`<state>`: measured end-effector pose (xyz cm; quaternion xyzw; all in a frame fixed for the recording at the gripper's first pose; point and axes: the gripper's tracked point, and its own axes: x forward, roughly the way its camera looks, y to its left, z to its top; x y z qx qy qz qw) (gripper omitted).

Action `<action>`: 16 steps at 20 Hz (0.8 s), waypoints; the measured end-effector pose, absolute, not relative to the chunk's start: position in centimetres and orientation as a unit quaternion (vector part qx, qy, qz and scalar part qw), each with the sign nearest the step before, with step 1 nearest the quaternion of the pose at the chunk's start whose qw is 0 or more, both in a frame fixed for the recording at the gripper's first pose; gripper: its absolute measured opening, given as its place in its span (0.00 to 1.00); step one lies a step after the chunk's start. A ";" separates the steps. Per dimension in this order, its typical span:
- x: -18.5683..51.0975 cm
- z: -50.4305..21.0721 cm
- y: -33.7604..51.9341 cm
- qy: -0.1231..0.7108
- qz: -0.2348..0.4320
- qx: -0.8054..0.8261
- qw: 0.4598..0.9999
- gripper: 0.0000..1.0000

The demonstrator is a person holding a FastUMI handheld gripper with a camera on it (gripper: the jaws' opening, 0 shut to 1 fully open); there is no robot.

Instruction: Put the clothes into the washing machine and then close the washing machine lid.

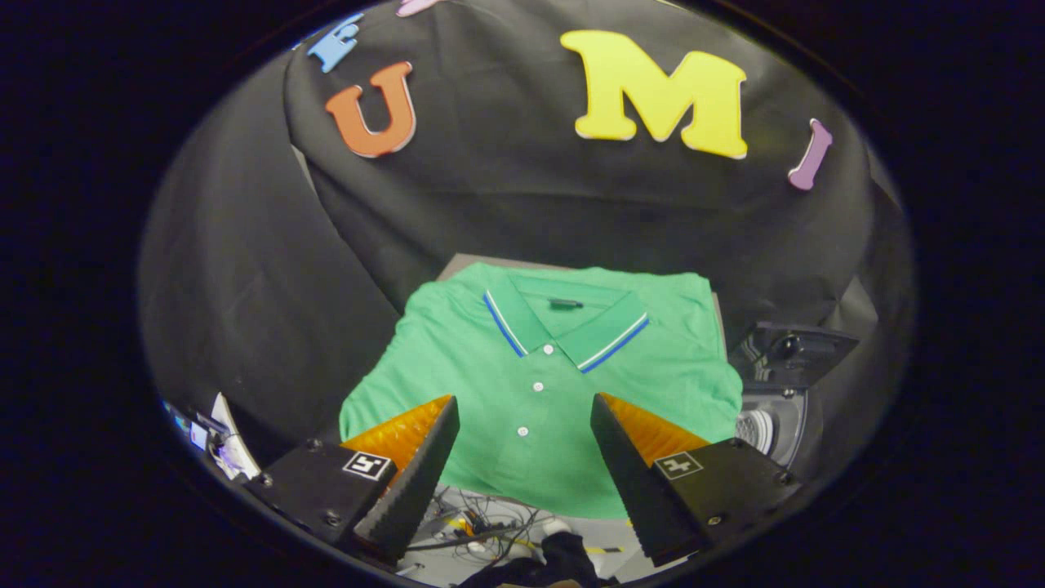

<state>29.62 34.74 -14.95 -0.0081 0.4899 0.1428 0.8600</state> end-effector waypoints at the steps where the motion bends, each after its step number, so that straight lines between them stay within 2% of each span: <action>1: 30.2 -15.8 35.0 0.507 0.141 -0.003 0.851 1.00; 5: 31.2 -18.8 36.3 0.574 0.131 0.012 0.809 1.00; 16: 33.1 -21.9 36.4 0.617 0.066 -0.042 0.783 1.00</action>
